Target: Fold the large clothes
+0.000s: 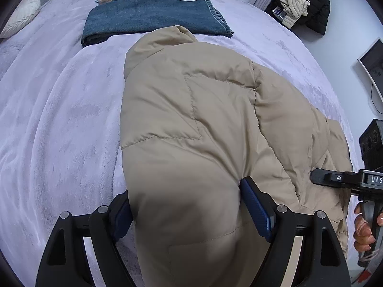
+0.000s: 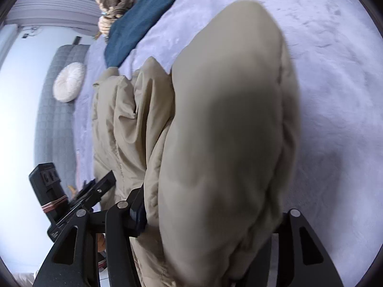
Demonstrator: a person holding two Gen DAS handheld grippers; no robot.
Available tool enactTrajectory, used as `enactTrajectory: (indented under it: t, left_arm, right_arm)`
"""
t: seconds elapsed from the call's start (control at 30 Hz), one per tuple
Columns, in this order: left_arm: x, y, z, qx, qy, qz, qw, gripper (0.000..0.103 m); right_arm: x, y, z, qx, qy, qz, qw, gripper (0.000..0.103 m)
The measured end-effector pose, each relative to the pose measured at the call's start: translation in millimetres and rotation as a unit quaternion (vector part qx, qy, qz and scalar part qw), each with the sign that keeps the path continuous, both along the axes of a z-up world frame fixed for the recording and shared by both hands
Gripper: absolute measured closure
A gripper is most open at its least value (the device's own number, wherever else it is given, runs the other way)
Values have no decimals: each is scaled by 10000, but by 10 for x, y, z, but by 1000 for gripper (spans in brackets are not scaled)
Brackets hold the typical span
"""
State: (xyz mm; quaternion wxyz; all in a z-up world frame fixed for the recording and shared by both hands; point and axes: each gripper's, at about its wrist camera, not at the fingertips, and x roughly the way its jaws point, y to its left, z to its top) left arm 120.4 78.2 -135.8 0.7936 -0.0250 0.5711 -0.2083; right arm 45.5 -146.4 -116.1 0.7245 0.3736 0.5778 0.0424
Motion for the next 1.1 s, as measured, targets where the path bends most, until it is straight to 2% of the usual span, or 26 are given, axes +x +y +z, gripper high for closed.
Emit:
enactTrajectory:
  t: [0.2,0.23,0.27,0.3,0.33,0.4,0.47,0.57,0.63,0.77,0.83,0.93,1.1]
  left_arm:
    - [-49,-3,79,77,36,80,9999,19]
    - [-52,9,142,218,-78,156,9996,19]
    - [-52,34,223,333,-317,257,9986,19]
    - [-67,65,319,351,-585,339,9971,19]
    - [-58,103,417,291,-827,408,9953,19]
    - [17,136,486,212,-968,486,9939,19]
    - [130,85,407,274,-818,438,9953,20]
    - [177,-65,237,307,-609,285,9973,19]
    - [132,-197,176,503,-729,209,9958,19]
    - [136,-305,115,546,-748,160,9956,19]
    - [141,-331,105,612,-737,143,9953,16]
    - [122,-320,154,681,-673,95,9954,16]
    - [-7,-201,290,806,-564,114,9951,16]
  right_arm:
    - [-473,-227,538,-1192,-211,-589,9909,41]
    - [-543,-261,624,-1281,-320,-685,9889,45]
    - [-442,-213,710,-1301,-420,-754,9877,62]
    - [-443,-197,774,-1328,-494,-769,9869,69]
    - [-382,-177,822,-1360,-582,-736,9863,75]
    - [-220,3,893,-1343,-790,-482,9866,78]
    - [-185,167,872,-1368,-863,-143,9867,78]
    - [36,422,672,-1483,-750,167,9860,78]
    - [119,511,476,-1755,-531,295,9826,78]
    - [155,386,75,-1831,-16,121,9830,87]
    - [155,270,-64,-1578,17,0,9875,87]
    - [152,204,-113,-1483,51,-47,9889,87]
    - [42,267,78,-1552,18,8,9879,86]
